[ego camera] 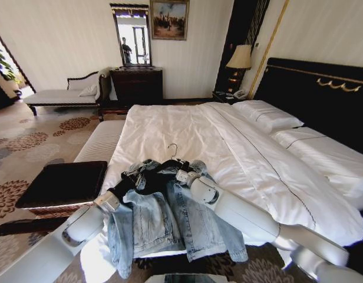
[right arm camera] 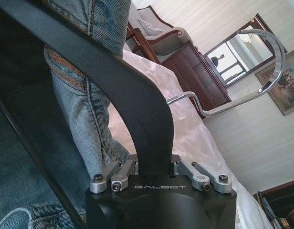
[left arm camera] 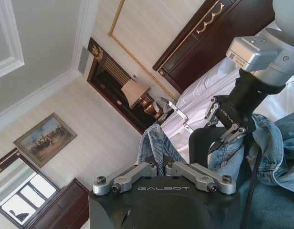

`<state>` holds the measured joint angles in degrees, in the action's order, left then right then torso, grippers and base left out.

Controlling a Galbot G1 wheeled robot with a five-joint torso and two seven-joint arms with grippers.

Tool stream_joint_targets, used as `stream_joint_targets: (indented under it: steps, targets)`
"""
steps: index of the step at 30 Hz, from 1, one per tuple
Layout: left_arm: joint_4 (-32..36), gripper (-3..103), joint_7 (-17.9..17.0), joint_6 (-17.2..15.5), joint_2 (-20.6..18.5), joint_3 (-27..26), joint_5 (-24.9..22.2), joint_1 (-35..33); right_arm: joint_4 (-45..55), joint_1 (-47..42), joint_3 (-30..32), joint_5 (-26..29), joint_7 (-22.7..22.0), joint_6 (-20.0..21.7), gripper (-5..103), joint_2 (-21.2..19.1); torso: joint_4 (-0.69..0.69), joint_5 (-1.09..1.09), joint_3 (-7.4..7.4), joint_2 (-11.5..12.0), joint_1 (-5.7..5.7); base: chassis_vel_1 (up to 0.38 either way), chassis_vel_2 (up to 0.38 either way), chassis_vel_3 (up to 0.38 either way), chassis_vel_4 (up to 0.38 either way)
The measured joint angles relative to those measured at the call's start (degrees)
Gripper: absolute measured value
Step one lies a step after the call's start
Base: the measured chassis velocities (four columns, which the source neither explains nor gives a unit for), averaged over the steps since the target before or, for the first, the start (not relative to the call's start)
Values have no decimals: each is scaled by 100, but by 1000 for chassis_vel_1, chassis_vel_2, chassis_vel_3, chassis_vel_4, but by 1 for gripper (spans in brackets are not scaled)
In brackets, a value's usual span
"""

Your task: Pick up the clothes from the bed and hang them on the clothes hanger.

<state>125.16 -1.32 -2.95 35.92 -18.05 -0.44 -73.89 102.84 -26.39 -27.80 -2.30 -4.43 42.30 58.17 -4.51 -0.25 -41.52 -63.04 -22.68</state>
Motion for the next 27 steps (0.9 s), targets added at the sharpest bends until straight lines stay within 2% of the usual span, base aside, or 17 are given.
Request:
stream_joint_targets:
  steps: [4, 9, 12, 16, 27]
  targets:
    - [0, 2, 39, -44, 8, 122, 44, -21, -16, 8, -1, 19, -8, -3, 26, 18, 0, -1, 0, 0, 0, 0, 0, 0, 0]
    - [-246, 2, 145, -143, 124, 515, 115, 41, -7, 22, 0, 115, -75, -6, 26, 101, 0, -1, 0, 0, 0, 0, 0, 0, 0]
    - [-552, 2, 137, -257, 275, 931, 179, 243, 57, 30, 1, 195, -129, -5, 26, 139, 0, -2, 0, 0, 0, 0, 0, 0, 0]
    - [-707, 2, 134, -328, 477, 1160, 425, 371, 147, 5, -12, 270, -153, -3, 26, 122, -1, -1, 0, 0, 0, 0, 0, 0, 0]
    - [-1039, 2, 87, -371, 779, 1389, 755, 339, 247, -25, -37, 500, -415, -3, 26, 216, 1, -2, 0, 0, 0, 0, 0, 0, 0]
